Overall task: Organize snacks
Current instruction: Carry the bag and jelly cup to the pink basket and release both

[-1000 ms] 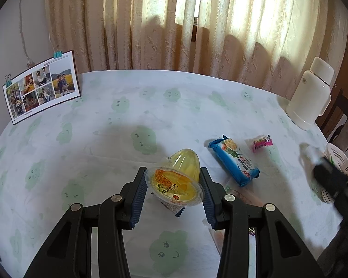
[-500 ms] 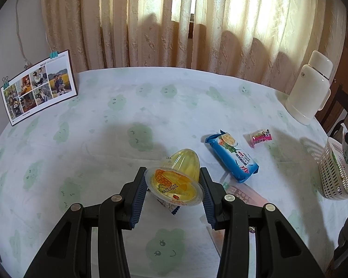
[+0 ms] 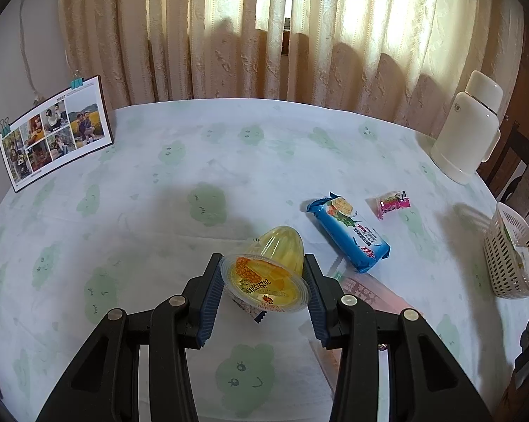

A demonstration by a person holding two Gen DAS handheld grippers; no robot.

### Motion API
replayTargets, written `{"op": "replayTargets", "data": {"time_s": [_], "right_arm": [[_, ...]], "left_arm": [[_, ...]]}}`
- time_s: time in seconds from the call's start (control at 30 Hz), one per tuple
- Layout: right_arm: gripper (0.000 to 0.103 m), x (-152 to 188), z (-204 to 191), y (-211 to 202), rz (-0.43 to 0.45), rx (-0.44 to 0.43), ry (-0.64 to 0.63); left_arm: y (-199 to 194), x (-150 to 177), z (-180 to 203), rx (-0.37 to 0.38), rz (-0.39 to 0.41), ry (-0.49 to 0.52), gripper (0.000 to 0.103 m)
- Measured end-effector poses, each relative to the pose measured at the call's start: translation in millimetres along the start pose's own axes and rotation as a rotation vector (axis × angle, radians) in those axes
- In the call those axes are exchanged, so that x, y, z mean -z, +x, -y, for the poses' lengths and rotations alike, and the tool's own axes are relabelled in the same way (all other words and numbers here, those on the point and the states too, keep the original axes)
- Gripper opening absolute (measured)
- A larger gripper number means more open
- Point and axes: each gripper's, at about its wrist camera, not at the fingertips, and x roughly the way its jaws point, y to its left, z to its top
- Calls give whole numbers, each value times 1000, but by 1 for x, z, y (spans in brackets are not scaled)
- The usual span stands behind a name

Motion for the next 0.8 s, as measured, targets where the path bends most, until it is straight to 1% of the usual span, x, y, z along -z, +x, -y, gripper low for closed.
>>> {"op": "replayTargets", "data": {"time_s": [0.23, 0.47, 0.53, 0.7, 0.8], "right_arm": [[75, -1, -9, -13, 79, 30, -47], [75, -8, 5, -29, 146, 69, -37], [75, -9, 12, -32, 156, 94, -27], [75, -12, 32, -38, 160, 111, 18], [75, -14, 41, -41, 167, 116, 43]], "left_arm": [[-3, 2, 10, 26, 14, 23, 41], [-12, 0, 40, 84, 20, 93, 41], [-14, -2, 52, 101, 18, 113, 41], [-18, -9, 94, 147, 27, 193, 41], [-19, -13, 126, 212, 22, 241, 41]]}}
